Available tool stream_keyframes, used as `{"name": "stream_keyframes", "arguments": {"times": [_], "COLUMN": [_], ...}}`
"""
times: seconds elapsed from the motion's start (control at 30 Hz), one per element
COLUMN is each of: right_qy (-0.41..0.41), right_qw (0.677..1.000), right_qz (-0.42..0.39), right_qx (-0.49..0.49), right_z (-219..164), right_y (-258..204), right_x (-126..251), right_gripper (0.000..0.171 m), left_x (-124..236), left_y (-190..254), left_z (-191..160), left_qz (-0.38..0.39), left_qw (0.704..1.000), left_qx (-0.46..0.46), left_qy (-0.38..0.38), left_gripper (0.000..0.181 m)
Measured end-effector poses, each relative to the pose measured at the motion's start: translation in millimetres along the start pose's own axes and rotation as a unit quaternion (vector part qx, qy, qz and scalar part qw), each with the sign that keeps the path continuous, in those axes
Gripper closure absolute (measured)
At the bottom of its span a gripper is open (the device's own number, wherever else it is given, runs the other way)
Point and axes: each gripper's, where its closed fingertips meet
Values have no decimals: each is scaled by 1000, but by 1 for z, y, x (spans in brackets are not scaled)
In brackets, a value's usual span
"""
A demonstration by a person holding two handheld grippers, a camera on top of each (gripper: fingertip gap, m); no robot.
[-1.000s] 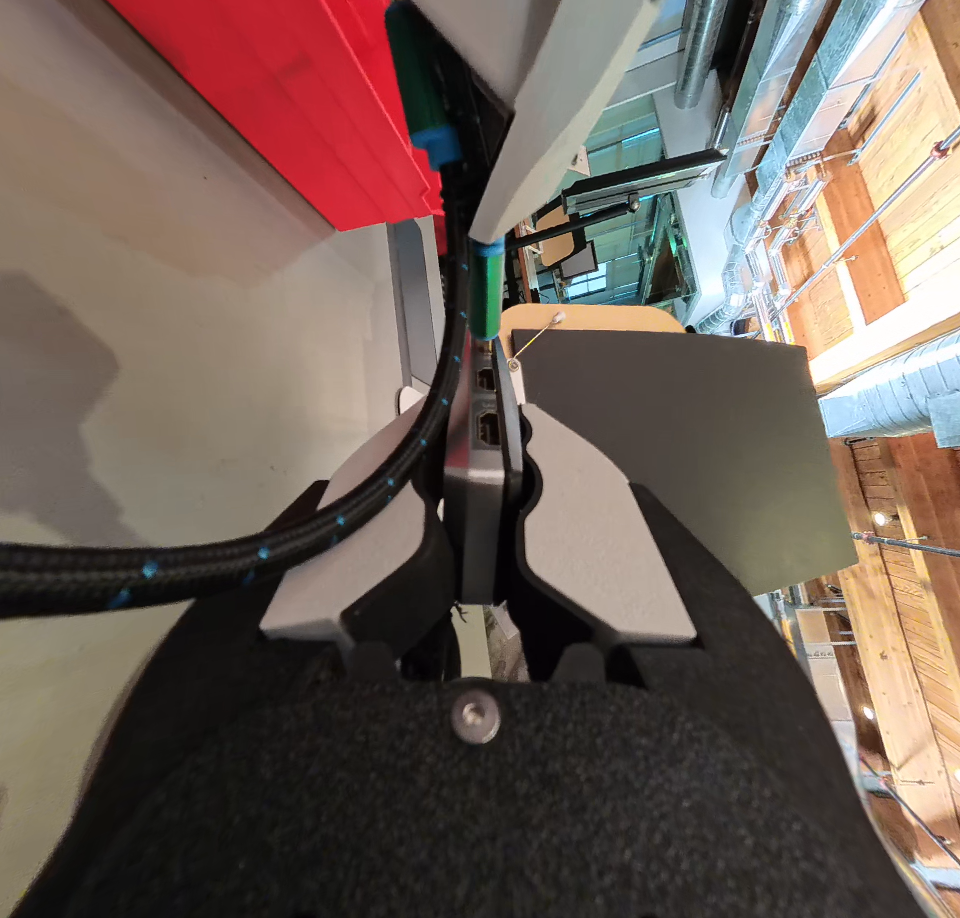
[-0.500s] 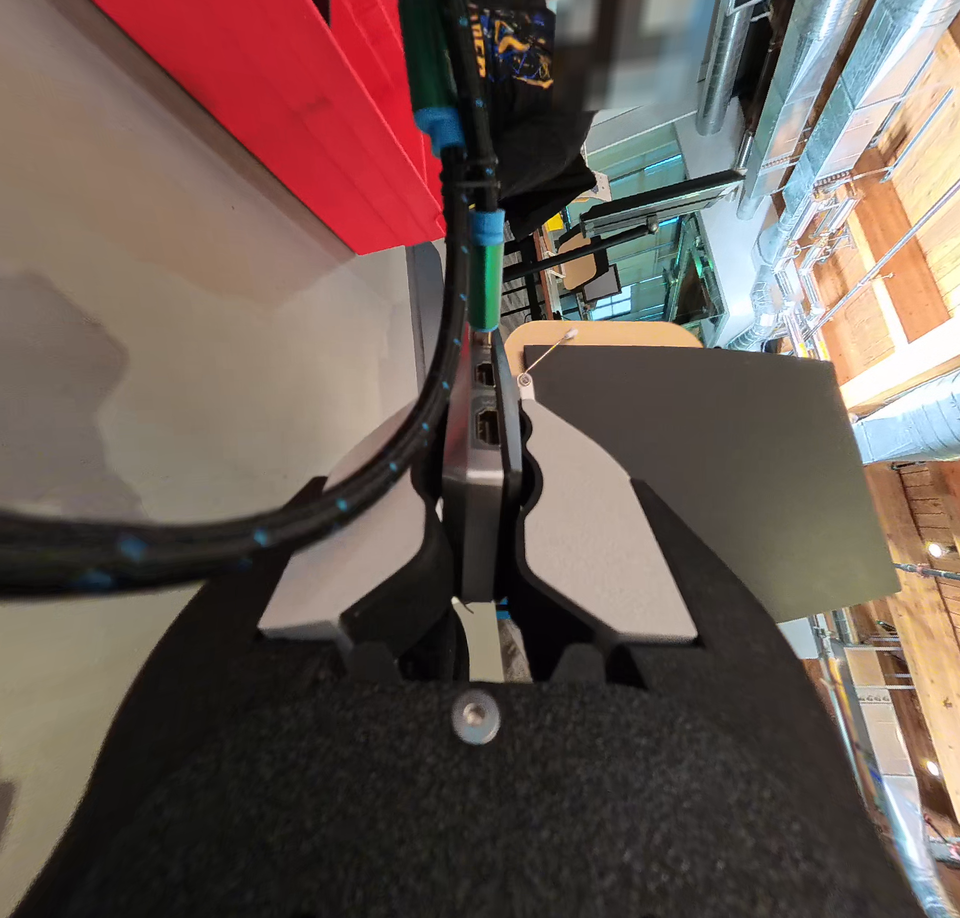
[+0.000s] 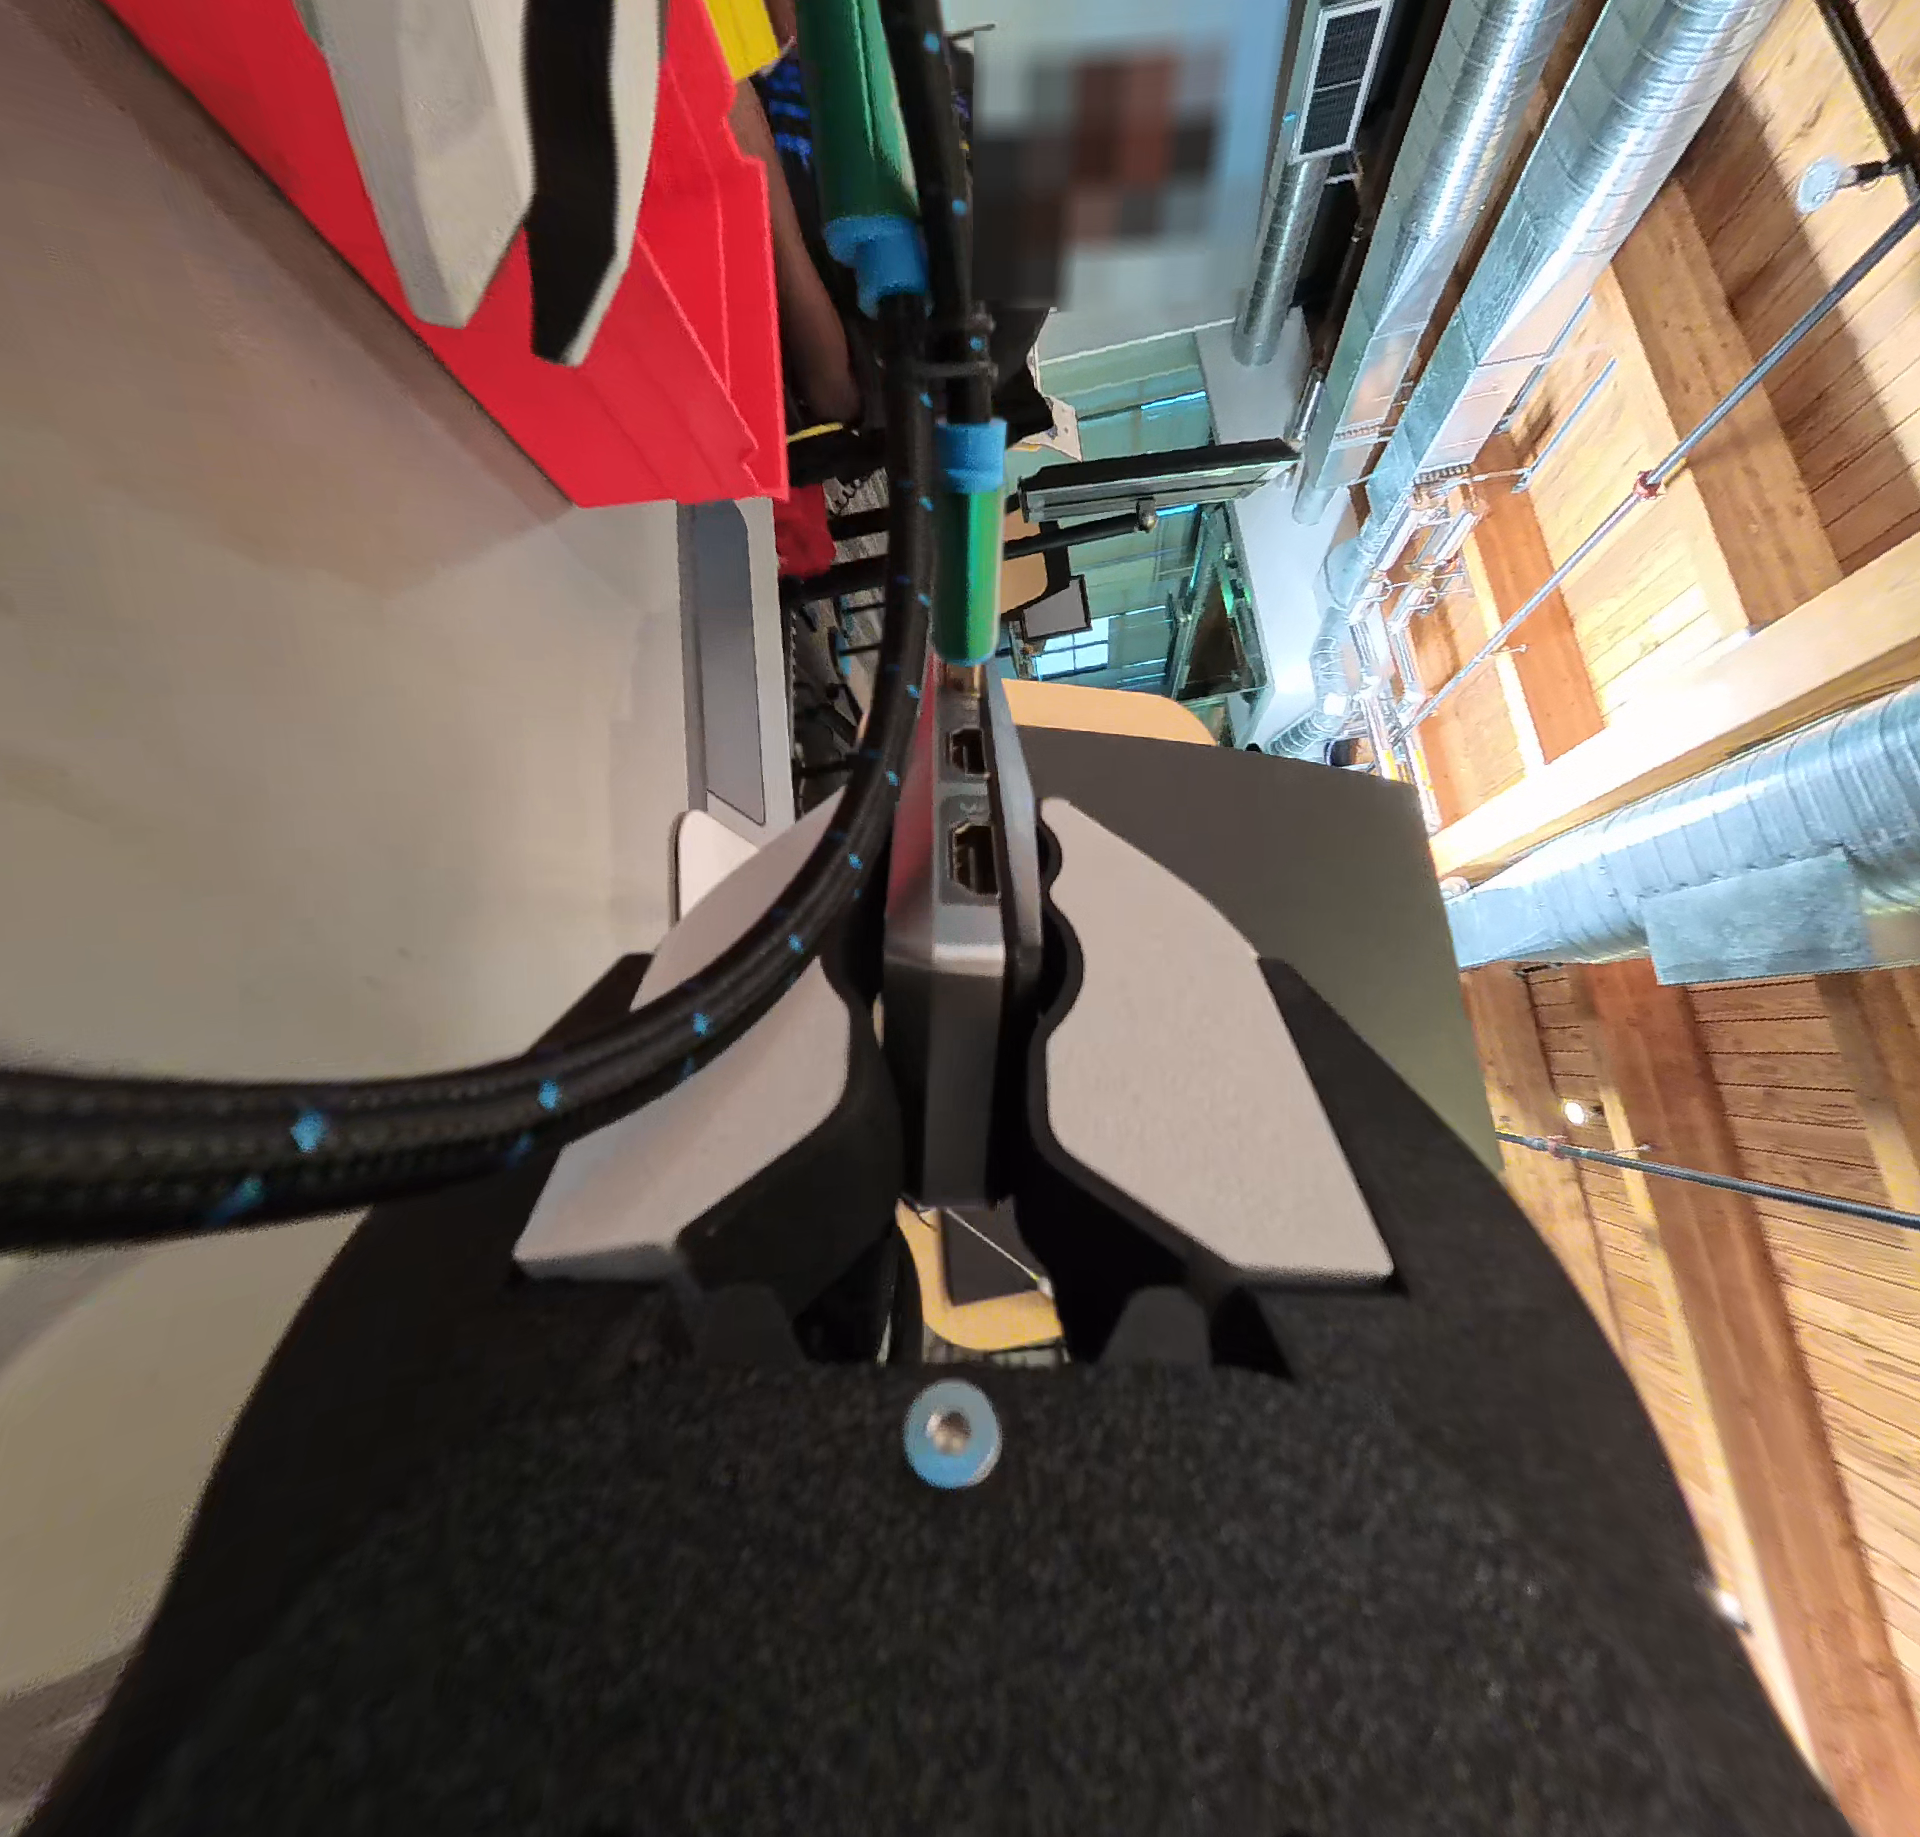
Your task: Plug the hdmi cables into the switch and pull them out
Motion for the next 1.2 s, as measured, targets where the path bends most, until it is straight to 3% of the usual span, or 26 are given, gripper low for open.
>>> {"name": "stream_keyframes", "arguments": {"times": [0.1, 0.2, 0.33, 0.47, 0.6, 0.7, 0.87, 1.03, 1.2], "right_qy": [-7, -10, -10, -2, -1, 6, 16, 15, 16], "right_qw": [1000, 1000, 1000, 1000, 1000, 999, 999, 999, 999], "right_qz": [-4, -9, -8, -8, -11, -13, -13, -5, -7], "right_qx": [9, 6, 7, 12, 27, 34, 37, 31, 35], "right_z": [-5, -7, -7, -1, 3, 9, 17, 17, 20], "right_y": [0, 3, 2, 0, -1, -1, -2, -5, -5], "right_x": [0, 0, 0, 0, 1, 2, 3, 2, 2], "right_gripper": [148, 148, 148, 148, 148, 147, 148, 148, 148], "left_x": [16, 49, 63, 37, 26, 17, 15, 22, 20], "left_y": [-22, -28, 13, 42, 46, 49, 44, 42, 36], "left_z": [14, 52, 96, 84, 77, 66, 58, 69, 59], "left_qz": [41, 33, 38, 63, 27, 15, 57, 79, 106], "left_qw": [998, 992, 993, 997, 999, 999, 998, 997, 993], "left_qx": [25, 82, 24, -40, 29, 34, -7, -22, -37], "left_qy": [33, 88, 110, 31, 31, -4, -38, -8, -46], "left_gripper": [151, 143, 138, 124, 132, 126, 146, 149, 161]}}
Point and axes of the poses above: each gripper's, where its closed fingertips meet, x back along the fingers, z out of its top, y = z × x across the jaws, and after that the axes turned 5 degrees about z, right-handed
